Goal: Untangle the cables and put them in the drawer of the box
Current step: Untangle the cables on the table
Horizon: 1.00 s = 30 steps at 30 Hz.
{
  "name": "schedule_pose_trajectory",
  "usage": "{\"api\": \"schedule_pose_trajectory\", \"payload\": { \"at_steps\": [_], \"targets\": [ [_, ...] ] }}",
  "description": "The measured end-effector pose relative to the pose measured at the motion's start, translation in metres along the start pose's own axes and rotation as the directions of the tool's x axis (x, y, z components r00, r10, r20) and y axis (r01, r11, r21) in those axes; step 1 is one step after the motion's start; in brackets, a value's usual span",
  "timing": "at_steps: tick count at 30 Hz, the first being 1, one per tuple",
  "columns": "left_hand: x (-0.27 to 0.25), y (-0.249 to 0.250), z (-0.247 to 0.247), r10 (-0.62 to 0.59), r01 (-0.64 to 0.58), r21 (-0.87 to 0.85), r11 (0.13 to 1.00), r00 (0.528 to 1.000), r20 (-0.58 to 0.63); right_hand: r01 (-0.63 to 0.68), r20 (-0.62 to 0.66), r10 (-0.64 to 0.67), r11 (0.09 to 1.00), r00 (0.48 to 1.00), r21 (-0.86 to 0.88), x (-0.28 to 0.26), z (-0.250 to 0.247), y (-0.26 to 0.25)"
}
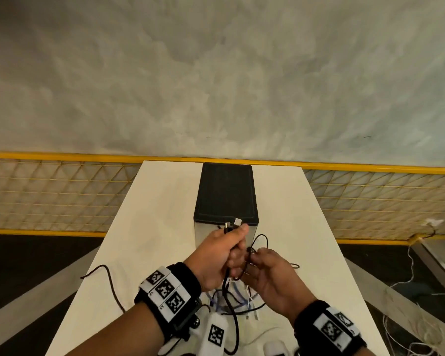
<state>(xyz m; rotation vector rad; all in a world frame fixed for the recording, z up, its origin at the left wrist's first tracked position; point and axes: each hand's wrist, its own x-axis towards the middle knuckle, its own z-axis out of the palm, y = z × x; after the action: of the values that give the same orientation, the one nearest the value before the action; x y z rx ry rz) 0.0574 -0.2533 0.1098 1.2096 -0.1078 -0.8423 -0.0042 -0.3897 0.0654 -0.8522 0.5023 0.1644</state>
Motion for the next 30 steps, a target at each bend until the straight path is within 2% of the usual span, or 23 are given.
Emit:
{"api": "schedule_pose_trajectory", "payload": {
  "at_steps": [2,5,7,9,11,12,13,15,17,18,20,21,23,25,27,28,30],
  "targets": [
    [-0.008,-0.011,-0.004,-0.056,0.057,0.103,0.993,0.998,-0.02,0.007,-0.044,0.001,0.983,0.999,0.181,0.008,-0.003,-0.006],
    [-0.025,-0.036,-0.028,-0.174,0.183,0.192,0.964,0.983,-0.059,0.025,-0.128,0.018,0.946,0.992,0.323,0.015,-0.005,-0.017],
    [-0.042,-0.049,-0.05,-0.27,0.28,0.279,0.918,0.96,-0.074,0.04,-0.163,0.018,0.938,0.986,0.345,0.02,-0.008,-0.025],
    [-0.056,-0.051,-0.074,-0.349,0.372,0.322,0.871,0.928,-0.13,-0.016,-0.174,0.074,0.949,0.982,0.314,0.024,-0.003,-0.03],
    [-0.063,-0.042,-0.096,-0.353,0.412,0.376,0.83,0.91,-0.218,-0.048,-0.199,0.106,0.96,0.974,0.276,0.028,0.006,-0.021],
    [-0.064,-0.037,-0.104,-0.3,0.383,0.429,0.818,0.921,-0.25,-0.055,-0.199,0.111,0.962,0.974,0.267,0.029,0.012,-0.013],
    [-0.063,-0.034,-0.11,-0.195,0.312,0.495,0.811,0.942,-0.274,-0.057,-0.209,0.113,0.965,0.971,0.254,0.03,0.018,-0.005],
    [-0.058,-0.022,-0.119,0.078,0.112,0.58,0.807,0.953,-0.294,-0.043,-0.223,0.09,0.978,0.971,0.206,0.034,0.031,0.015],
    [-0.046,-0.011,-0.1,0.239,-0.056,0.572,0.818,0.938,-0.25,-0.02,-0.209,0.052,0.988,0.977,0.151,0.03,0.027,0.025],
    [-0.038,-0.008,-0.089,0.278,-0.117,0.575,0.81,0.939,-0.201,-0.017,-0.188,0.044,0.99,0.981,0.144,0.029,0.027,0.028],
    [-0.022,-0.01,-0.07,0.285,-0.186,0.64,0.745,0.957,-0.054,-0.022,-0.157,0.04,0.993,0.987,0.115,0.026,0.036,0.033],
    [-0.017,-0.015,-0.063,0.262,-0.204,0.698,0.686,0.965,0.025,-0.03,-0.131,0.044,0.993,0.99,0.11,0.024,0.041,0.036],
    [-0.012,-0.029,-0.056,0.246,-0.228,0.779,0.585,0.964,0.098,-0.041,-0.088,0.051,0.992,0.995,0.116,0.019,0.047,0.039],
    [-0.01,-0.035,-0.049,0.278,-0.252,0.75,0.612,0.956,0.094,-0.048,-0.069,0.053,0.997,0.996,0.06,0.013,0.047,0.031],
    [-0.011,-0.033,-0.042,0.257,-0.269,0.731,0.627,0.957,0.133,-0.084,-0.084,0.087,0.996,0.993,0.039,0.013,0.04,0.024],
    [-0.014,-0.033,-0.043,0.214,-0.27,0.745,0.609,0.961,0.173,-0.098,-0.098,0.103,0.994,0.99,0.054,0.013,0.037,0.021],
    [-0.028,-0.037,-0.05,0.026,-0.247,0.807,0.537,0.961,0.276,-0.09,-0.135,0.103,0.991,0.986,0.099,0.015,0.024,0.012]
  ]
}}
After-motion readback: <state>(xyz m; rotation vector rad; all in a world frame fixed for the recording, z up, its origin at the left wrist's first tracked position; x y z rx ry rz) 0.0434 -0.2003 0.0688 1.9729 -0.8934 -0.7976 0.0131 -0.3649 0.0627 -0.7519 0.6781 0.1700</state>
